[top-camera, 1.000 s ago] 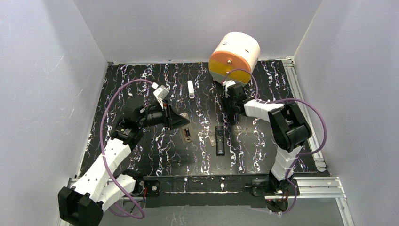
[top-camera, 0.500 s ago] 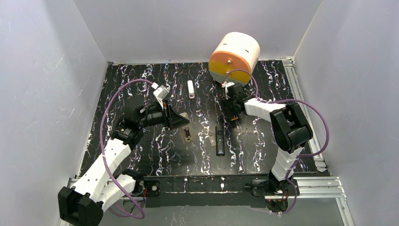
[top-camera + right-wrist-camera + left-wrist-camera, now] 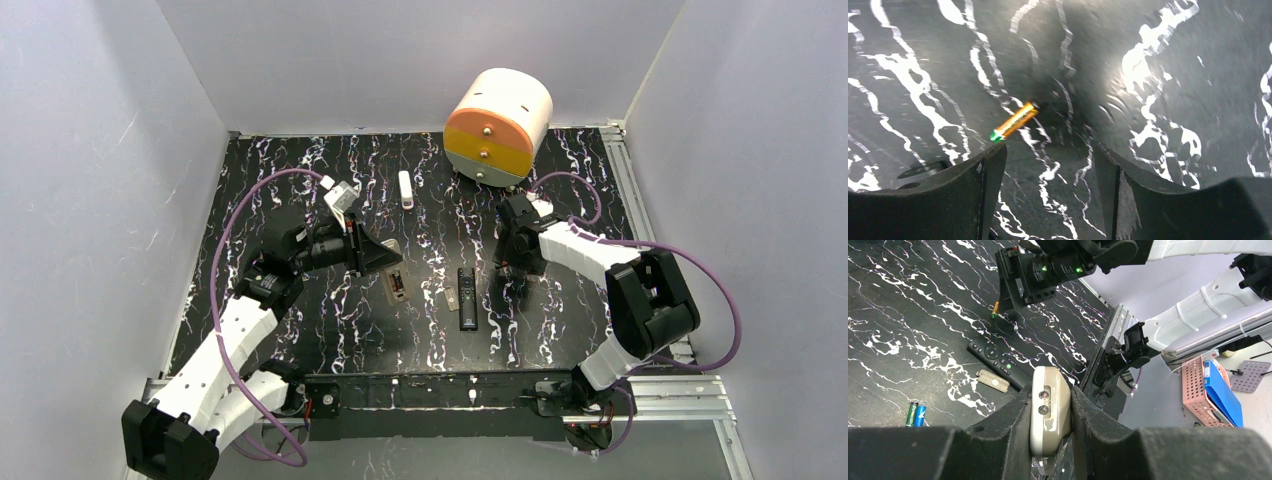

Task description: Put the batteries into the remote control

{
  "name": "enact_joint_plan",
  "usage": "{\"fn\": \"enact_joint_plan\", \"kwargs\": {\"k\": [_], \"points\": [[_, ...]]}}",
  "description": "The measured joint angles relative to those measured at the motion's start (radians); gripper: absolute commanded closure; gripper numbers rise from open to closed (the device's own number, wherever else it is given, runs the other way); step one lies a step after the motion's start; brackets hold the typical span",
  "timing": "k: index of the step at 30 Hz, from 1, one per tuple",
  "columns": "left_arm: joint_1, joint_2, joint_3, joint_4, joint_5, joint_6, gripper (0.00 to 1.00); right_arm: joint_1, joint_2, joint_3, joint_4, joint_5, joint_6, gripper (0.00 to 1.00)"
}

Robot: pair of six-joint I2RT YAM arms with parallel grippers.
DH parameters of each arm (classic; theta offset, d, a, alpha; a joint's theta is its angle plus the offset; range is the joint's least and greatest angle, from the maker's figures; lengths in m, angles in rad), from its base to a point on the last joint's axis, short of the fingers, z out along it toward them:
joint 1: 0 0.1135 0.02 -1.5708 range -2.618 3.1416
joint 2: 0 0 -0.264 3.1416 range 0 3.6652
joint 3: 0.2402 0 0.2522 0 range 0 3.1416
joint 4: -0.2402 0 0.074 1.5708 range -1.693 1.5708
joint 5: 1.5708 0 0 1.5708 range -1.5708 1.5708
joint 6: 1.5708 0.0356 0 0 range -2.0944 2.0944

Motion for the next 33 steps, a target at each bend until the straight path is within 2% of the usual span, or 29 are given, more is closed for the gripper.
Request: {"fn": "enact_joint_plan", "kwargs": {"k": [5,16,33], "points": [[0.000,-0.008,0.000,0.000,0.000,0.000,1.00,0.002,-0.021,-0.025,-0.084,0.042,0.134,0.28],[0.000,-0.022,-0.001,0.000,-0.001,0.000,1.00,0.005,-0.020,-0.025,-0.066,0.019,0.304,0.33],[0.000,-0.033,-0.001,0.000,-0.003,0.005,1.00,0.017,0.156,0.116,-0.041,0.073,0.297,0.27]]}}
